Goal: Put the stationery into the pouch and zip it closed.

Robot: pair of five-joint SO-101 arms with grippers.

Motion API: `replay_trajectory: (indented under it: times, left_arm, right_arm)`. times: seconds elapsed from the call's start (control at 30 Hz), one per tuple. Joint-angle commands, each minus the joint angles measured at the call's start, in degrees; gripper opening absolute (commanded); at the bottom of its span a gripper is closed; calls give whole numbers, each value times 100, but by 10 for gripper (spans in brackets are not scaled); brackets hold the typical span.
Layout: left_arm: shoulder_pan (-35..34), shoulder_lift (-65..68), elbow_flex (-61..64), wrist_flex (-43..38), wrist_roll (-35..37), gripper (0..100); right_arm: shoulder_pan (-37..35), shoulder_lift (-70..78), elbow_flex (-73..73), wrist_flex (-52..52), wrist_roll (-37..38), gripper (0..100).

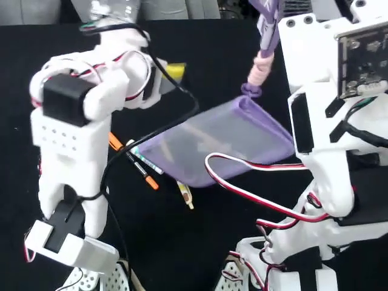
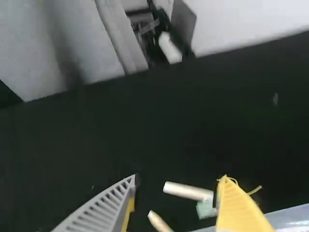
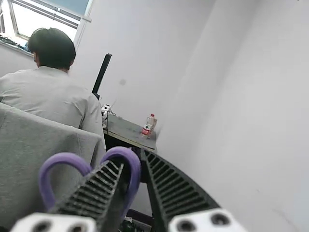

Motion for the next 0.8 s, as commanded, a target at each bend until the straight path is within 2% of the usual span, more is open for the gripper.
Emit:
replay_trajectory:
  times: [0.0, 0.13, 0.43, 0.53, 0.6, 0.77]
  left_arm:
    - [-40, -431, 708, 18, -695, 267]
    - [119, -1327, 1534, 18, -1776, 267]
    - [1402, -4554, 3837, 0, -4026, 267]
    - [2062, -5477, 4822, -79, -4343, 267]
    - [2360, -6004, 5552, -431, -4343, 267]
    - [2404, -7042, 7108, -1319, -4369, 267]
  right_arm:
    - [-70, -22, -224, 167, -44, 11]
    - [-70, -31, -268, 431, -44, 11]
    - [-105, -48, -312, 677, -26, 11]
    - [-360, -207, -444, 897, -18, 11]
    - [-642, -356, -523, 1108, 9, 11]
    - [-1160, -778, -567, 1538, 9, 11]
